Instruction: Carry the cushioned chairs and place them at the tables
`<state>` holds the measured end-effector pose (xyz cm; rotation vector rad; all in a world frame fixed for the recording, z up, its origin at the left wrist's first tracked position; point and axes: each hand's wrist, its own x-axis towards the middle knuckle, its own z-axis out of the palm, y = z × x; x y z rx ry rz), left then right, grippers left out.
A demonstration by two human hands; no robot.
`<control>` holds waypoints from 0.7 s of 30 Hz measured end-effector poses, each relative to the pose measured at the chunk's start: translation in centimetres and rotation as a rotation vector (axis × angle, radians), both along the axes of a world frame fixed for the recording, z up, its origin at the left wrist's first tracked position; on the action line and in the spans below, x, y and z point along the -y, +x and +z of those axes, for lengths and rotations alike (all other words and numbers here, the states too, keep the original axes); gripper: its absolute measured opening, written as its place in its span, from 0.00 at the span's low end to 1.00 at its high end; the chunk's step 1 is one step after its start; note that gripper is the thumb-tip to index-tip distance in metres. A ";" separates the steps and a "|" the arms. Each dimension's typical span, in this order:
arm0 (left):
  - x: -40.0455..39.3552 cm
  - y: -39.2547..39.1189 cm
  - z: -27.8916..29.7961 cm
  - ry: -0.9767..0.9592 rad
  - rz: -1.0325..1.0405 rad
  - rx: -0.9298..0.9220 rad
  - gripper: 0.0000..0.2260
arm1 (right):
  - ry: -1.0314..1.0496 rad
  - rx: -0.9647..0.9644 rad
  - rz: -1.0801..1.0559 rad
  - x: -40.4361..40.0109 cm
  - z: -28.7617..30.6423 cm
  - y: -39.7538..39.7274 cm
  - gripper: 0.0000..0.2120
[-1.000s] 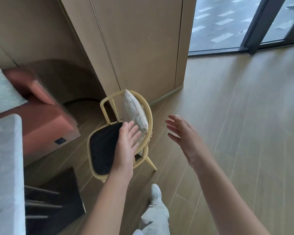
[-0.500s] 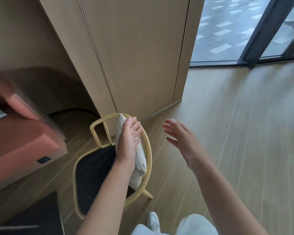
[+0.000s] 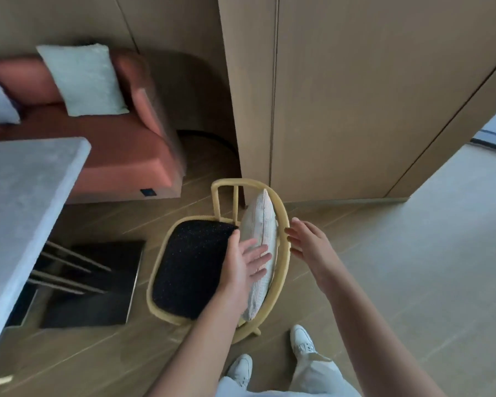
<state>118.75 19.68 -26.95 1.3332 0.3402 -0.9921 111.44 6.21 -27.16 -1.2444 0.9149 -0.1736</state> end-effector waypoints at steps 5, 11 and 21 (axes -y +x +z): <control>2.7 -2.8 -3.7 0.033 0.236 -0.190 0.26 | -0.029 -0.152 0.205 4.4 -3.8 2.6 0.29; 4.2 -5.9 -7.3 0.110 0.305 -0.269 0.18 | -0.024 -0.445 0.367 7.3 -9.6 3.3 0.22; 3.1 -8.0 -12.1 0.017 0.758 -0.537 0.14 | 0.103 -0.345 0.424 8.0 -13.9 3.7 0.05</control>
